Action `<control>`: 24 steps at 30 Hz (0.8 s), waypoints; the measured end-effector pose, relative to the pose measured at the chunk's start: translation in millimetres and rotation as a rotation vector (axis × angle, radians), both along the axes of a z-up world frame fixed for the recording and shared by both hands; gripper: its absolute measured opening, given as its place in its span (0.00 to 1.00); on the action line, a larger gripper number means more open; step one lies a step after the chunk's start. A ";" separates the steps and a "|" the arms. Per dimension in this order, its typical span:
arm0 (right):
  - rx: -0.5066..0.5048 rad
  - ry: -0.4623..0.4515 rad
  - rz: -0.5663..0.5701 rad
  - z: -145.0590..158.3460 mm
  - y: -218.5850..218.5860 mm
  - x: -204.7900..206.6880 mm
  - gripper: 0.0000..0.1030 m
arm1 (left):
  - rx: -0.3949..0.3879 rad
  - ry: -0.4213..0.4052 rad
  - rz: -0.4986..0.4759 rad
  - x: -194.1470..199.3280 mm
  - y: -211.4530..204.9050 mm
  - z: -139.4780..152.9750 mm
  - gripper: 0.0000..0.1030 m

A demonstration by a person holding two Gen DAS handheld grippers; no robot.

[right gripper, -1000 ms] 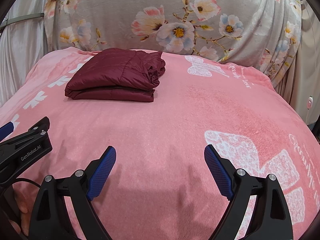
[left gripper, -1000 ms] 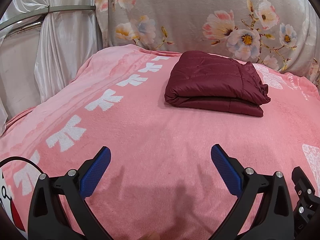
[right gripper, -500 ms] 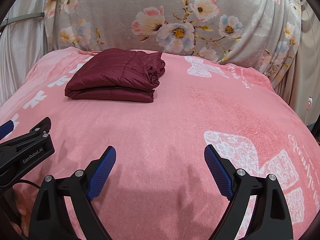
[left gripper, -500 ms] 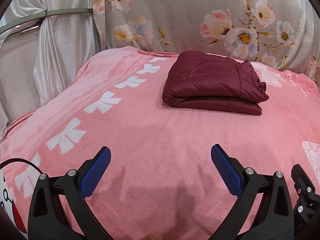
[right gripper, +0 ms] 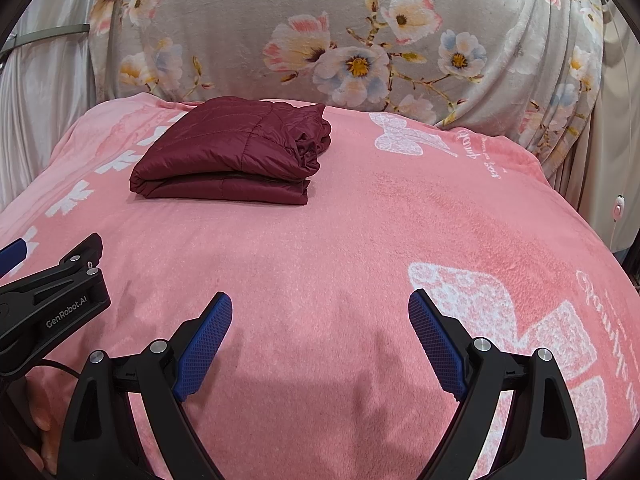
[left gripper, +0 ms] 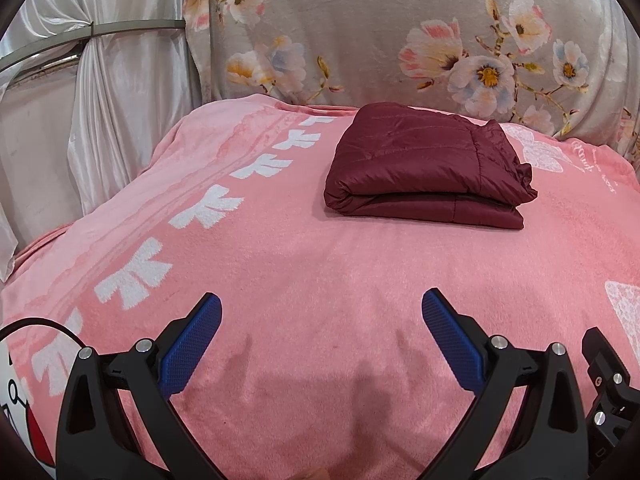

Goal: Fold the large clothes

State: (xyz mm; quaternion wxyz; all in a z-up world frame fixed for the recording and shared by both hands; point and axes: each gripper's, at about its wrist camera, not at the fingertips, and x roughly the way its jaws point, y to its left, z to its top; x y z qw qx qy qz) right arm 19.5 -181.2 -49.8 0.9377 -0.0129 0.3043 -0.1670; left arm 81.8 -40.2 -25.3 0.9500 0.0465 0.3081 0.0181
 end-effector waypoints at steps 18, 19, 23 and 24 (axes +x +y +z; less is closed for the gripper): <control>-0.002 0.000 -0.001 -0.5 1.3 0.1 0.85 | 0.002 -0.003 -0.005 -0.6 -1.2 1.7 0.95; -0.003 0.000 -0.001 -0.5 1.4 0.2 0.85 | 0.001 -0.003 -0.005 -0.4 -1.0 1.7 0.95; -0.002 0.000 -0.002 -0.5 1.4 0.1 0.85 | 0.004 -0.003 -0.007 -1.3 -3.2 3.5 0.95; -0.002 0.000 -0.002 -0.4 1.1 0.0 0.85 | 0.004 -0.002 -0.006 -1.7 -4.0 3.2 0.95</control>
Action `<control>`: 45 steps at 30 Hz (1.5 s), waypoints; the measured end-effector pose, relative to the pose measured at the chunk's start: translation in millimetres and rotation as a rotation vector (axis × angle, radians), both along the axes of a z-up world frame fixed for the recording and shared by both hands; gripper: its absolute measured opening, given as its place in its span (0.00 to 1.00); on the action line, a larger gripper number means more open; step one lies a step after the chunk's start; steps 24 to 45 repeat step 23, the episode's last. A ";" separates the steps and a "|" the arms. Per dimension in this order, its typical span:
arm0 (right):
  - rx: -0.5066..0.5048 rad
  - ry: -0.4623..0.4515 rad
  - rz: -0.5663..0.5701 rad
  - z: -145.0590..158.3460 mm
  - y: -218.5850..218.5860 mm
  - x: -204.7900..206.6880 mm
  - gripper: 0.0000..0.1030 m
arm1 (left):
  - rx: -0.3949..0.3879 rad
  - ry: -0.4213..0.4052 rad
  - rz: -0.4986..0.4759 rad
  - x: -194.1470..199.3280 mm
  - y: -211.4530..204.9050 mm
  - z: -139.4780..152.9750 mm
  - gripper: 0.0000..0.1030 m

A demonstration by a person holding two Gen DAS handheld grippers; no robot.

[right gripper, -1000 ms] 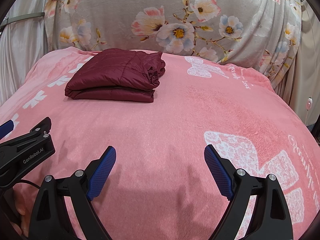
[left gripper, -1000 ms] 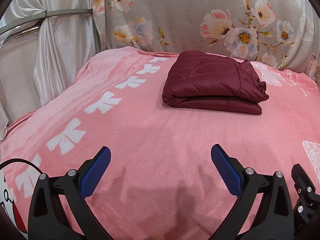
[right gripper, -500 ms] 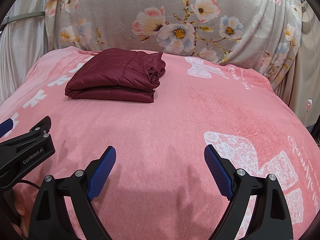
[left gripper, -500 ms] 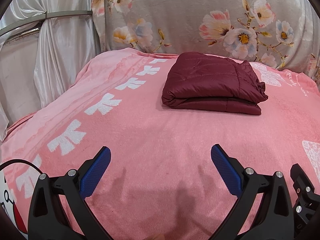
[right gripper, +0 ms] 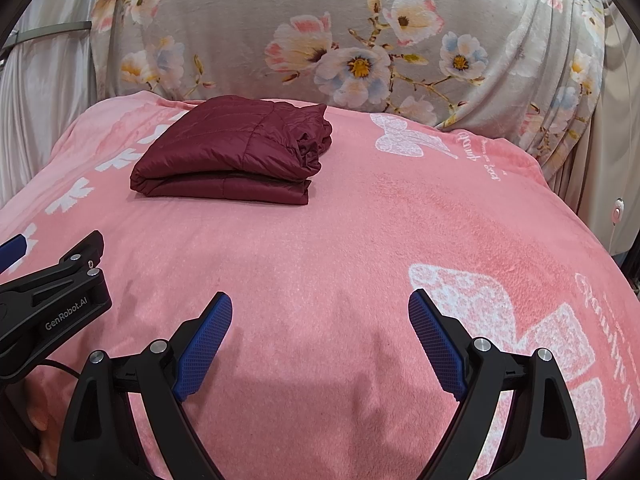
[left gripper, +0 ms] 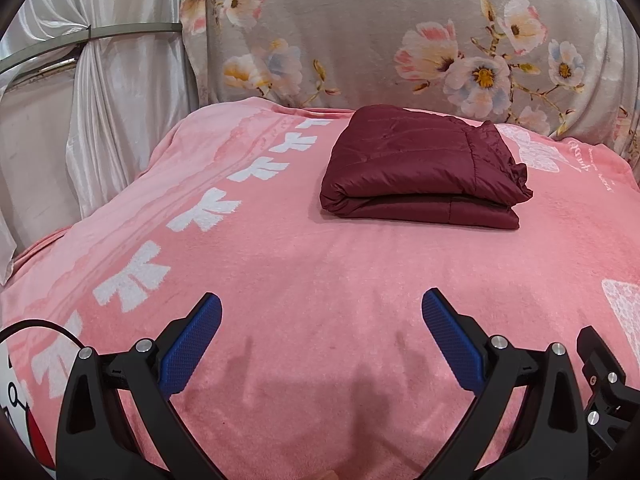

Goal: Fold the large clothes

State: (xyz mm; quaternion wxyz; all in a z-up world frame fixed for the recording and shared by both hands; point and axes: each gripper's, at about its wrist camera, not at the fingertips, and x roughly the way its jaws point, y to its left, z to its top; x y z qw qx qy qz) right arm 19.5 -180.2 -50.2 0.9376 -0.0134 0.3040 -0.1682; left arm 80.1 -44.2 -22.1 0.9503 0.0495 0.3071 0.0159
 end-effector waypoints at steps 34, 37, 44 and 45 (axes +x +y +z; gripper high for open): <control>-0.004 -0.001 0.000 -0.3 1.2 0.3 0.85 | -0.009 -0.011 -0.012 -1.4 1.9 -0.3 0.95; -0.004 -0.001 0.000 -0.3 1.2 0.3 0.85 | -0.009 -0.011 -0.012 -1.4 1.9 -0.3 0.95; -0.004 -0.001 0.000 -0.3 1.2 0.3 0.85 | -0.009 -0.011 -0.012 -1.4 1.9 -0.3 0.95; -0.004 -0.001 0.000 -0.3 1.2 0.3 0.85 | -0.009 -0.011 -0.012 -1.4 1.9 -0.3 0.95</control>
